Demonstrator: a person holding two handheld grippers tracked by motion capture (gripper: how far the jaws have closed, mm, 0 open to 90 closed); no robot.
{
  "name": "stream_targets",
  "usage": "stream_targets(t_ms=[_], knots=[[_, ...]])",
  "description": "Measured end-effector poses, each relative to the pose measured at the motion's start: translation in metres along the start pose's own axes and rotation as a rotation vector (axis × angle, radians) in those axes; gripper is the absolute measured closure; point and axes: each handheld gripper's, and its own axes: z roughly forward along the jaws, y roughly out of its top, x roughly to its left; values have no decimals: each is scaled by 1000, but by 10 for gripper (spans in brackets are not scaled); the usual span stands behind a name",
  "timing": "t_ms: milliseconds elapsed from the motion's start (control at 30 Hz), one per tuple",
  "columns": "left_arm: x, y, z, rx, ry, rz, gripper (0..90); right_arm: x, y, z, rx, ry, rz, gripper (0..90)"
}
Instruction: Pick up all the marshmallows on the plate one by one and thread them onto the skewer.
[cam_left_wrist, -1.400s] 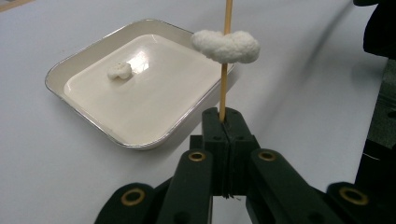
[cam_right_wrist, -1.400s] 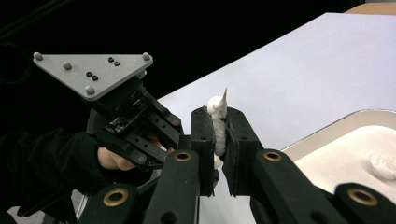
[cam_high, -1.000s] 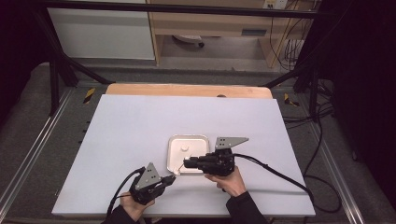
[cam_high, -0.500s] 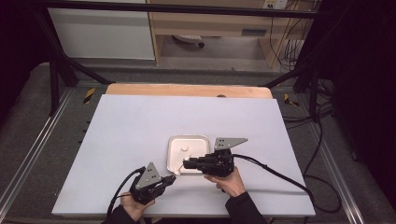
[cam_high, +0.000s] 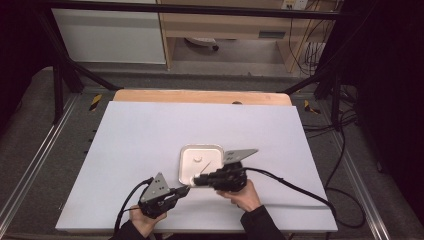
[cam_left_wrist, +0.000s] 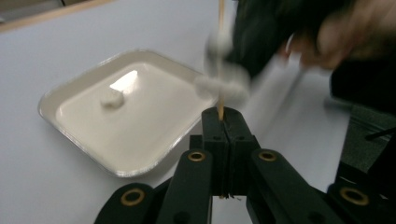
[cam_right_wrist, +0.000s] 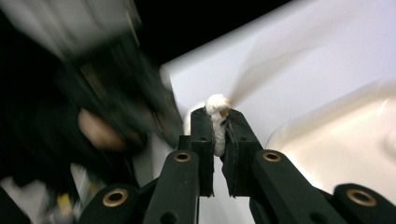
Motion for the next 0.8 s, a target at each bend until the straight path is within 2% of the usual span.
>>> stream_targets(t_ms=[33, 67, 167, 233, 300, 333, 433, 567, 633, 700, 733, 767, 800], knots=[[0, -3, -1, -22, -3, -25, 889, 1, -4, 4, -38, -6, 3, 841], [5, -8, -1, -46, -48, -82, 890, 0, -3, 5, -47, 5, -2, 839], [6, -6, -5, -66, -46, -82, 889, 0, 1, 6, -64, 27, 5, 825], [7, -6, -4, -65, -50, -86, 889, 3, 2, 4, -75, 17, -15, 806], [7, -8, -2, -44, -44, -86, 888, 3, 4, 1, -71, -5, -11, 728], [8, -9, -2, -42, -44, -91, 888, 3, 4, -1, -79, -23, -9, 650], [14, -11, -4, -47, -44, -127, 887, 3, 9, -11, -109, -72, -18, 498], [22, -17, -6, -39, -41, -159, 886, 1, 14, -18, -77, -182, -33, 337], [26, -20, -8, -38, -48, -181, 885, -2, 13, -17, -69, -231, -58, 261], [29, -21, -9, -41, -47, -193, 885, -6, 12, -14, -51, -277, -58, 157], [31, -22, -10, -41, -46, -195, 885, -7, 11, -12, -43, -321, -52, 126], [32, -23, -11, -40, -42, -196, 884, -8, 9, -11, -39, -380, -53, 60], [35, -23, -11, -57, -41, -177, 884, -8, 8, -10, -33, -444, -57, 54]])
